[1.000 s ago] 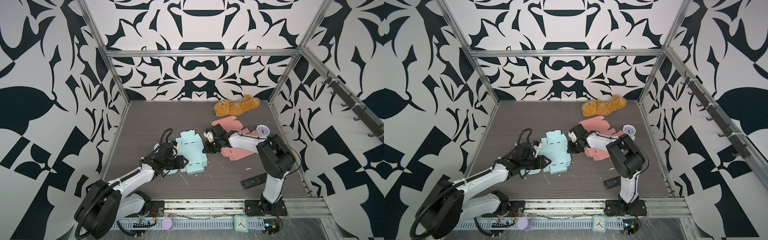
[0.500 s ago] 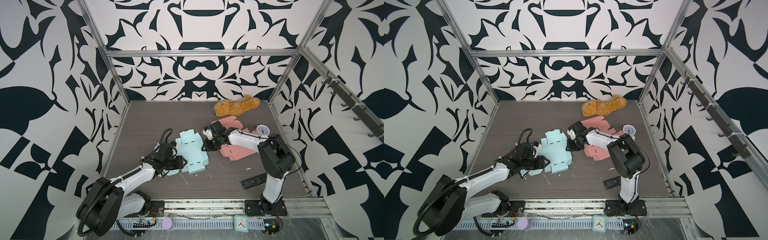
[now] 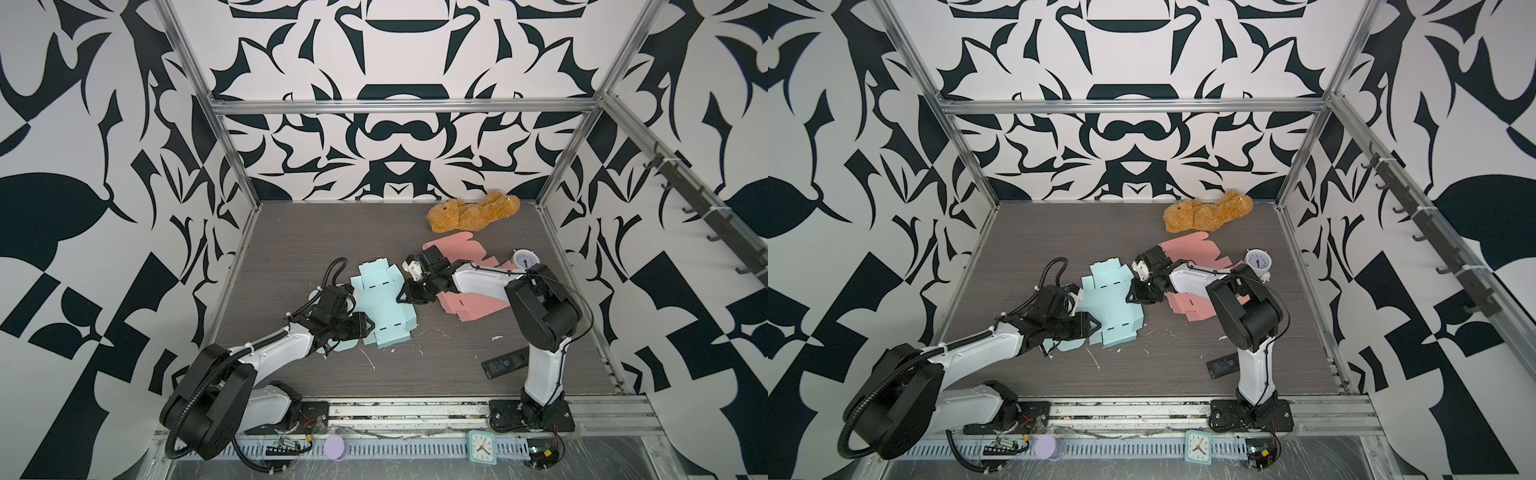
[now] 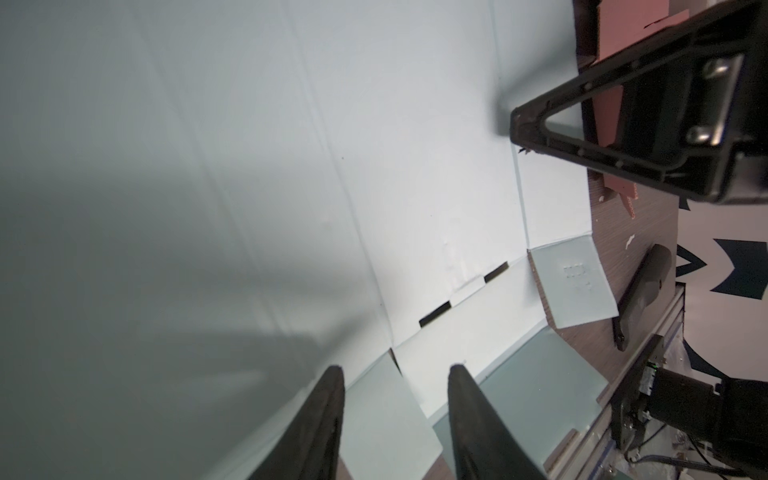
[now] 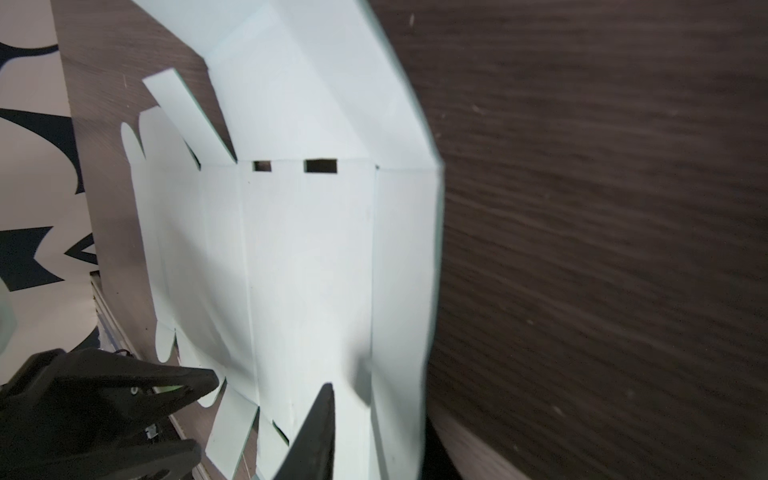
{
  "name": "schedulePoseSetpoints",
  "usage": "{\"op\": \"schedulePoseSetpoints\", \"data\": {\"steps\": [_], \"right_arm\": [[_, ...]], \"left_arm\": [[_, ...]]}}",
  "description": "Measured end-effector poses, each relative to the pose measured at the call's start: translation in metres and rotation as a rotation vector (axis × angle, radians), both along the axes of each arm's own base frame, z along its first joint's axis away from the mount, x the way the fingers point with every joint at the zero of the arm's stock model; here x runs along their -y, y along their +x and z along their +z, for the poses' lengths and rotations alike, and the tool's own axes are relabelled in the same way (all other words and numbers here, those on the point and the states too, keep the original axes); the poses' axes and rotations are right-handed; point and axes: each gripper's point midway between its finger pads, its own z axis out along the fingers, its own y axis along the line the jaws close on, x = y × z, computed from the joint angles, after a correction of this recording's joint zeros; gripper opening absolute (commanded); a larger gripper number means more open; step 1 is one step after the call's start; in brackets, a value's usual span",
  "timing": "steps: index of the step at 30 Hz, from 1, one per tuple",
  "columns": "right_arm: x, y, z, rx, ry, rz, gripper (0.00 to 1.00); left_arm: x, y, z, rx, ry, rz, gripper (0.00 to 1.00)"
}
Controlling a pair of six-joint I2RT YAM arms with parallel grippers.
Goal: Fold the paper box
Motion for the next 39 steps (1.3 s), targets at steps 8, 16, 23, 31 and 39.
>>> {"op": "schedulePoseSetpoints", "data": {"steps": [8, 16, 23, 31, 39], "right_arm": [[-0.002, -0.001, -0.001, -0.008, 0.022, -0.014, 0.12], [-0.001, -0.002, 0.002, 0.000, 0.018, -0.003, 0.03], [0.007, -0.007, 0.013, 0.020, -0.018, 0.025, 0.00], [0.022, -0.011, 0.029, 0.067, -0.104, 0.073, 0.11], [0.029, -0.015, 0.026, 0.071, -0.143, 0.099, 0.14]], "left_arm": [[-0.001, -0.002, -0.010, -0.025, 0.006, 0.003, 0.44], [0.000, -0.002, 0.001, 0.006, -0.014, 0.001, 0.45], [-0.006, 0.003, 0.027, 0.077, -0.048, 0.019, 0.45], [-0.021, 0.027, 0.054, 0.117, -0.058, 0.055, 0.45], [-0.021, 0.047, 0.065, 0.119, -0.095, 0.054, 0.44]]}}
